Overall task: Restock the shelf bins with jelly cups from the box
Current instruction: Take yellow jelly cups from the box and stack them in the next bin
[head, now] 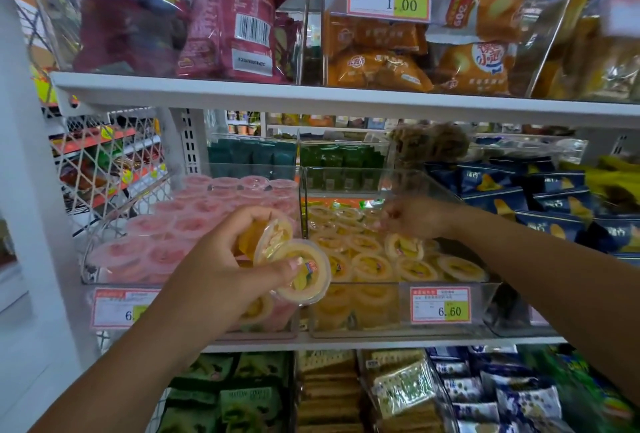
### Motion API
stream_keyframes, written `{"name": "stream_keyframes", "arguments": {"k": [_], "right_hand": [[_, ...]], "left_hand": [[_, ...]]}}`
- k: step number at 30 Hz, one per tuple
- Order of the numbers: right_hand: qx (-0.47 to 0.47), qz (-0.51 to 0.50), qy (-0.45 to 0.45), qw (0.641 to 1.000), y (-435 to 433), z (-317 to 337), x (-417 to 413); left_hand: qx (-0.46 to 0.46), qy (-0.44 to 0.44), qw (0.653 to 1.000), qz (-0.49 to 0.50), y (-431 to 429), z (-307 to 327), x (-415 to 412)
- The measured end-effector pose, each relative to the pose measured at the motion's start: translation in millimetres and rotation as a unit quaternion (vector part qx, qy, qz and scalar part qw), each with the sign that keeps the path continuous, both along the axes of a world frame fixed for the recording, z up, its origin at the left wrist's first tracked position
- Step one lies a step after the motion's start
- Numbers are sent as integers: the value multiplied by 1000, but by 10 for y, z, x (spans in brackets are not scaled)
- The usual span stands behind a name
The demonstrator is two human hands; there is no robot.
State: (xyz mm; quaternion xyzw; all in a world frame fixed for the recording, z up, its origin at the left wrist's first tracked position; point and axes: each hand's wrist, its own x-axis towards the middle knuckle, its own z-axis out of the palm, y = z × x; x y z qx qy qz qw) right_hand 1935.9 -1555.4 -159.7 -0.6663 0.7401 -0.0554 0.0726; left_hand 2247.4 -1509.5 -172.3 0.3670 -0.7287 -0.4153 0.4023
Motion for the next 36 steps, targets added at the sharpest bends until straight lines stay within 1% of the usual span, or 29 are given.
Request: {"name": "stream_keyframes", "arguments": {"k": [6,10,11,14,17,19,21,23,24,25,27,28,29,30,33,34,35,36], "right_hand": [[-55,15,16,998,-103,-242,-3],[-60,20,40,997,-106,-270,-41],[-57,25,28,998,-76,-249,-23],[-4,47,-64,997,-4,-213,61],[38,72,-25,996,16,-284,124],[51,72,-29,996,29,-318,121],[34,62,-50,996,80,-213,173],[-3,58,-102,993,215,26,246],[-6,56,-151,987,311,181,289],[12,66,-224,972,413,336,328],[71,122,-364,921,603,528,403],[92,150,-404,898,694,579,460],[93,167,-418,888,737,577,493],[76,169,-415,891,775,568,534],[15,124,-392,912,790,555,435],[-5,103,-367,924,771,574,326],[-32,75,-317,945,727,587,178],[-57,42,-248,966,683,600,31]], "left_hand": [[-2,-1,1000,-5,46,6,-73],[-6,-6,1000,-6,50,4,-70],[-8,-7,1000,-7,49,2,-68],[-13,-11,1000,-6,40,-6,-70],[-17,-17,1000,-6,37,-8,-101],[-23,-22,999,-8,43,2,-129],[-25,-26,999,-10,48,14,-157],[-29,-25,999,-10,43,31,-190],[-34,-23,999,-9,42,42,-215],[-40,-20,999,-9,35,51,-250],[-52,-11,999,-8,30,75,-348],[-55,-7,998,-9,32,89,-407],[-55,-3,998,-13,33,98,-475],[-52,1,999,-17,43,103,-542],[-30,4,999,-29,83,85,-712],[-20,6,999,-32,100,78,-747],[-11,8,999,-31,105,74,-769],[-5,11,999,-29,104,69,-776]]}}
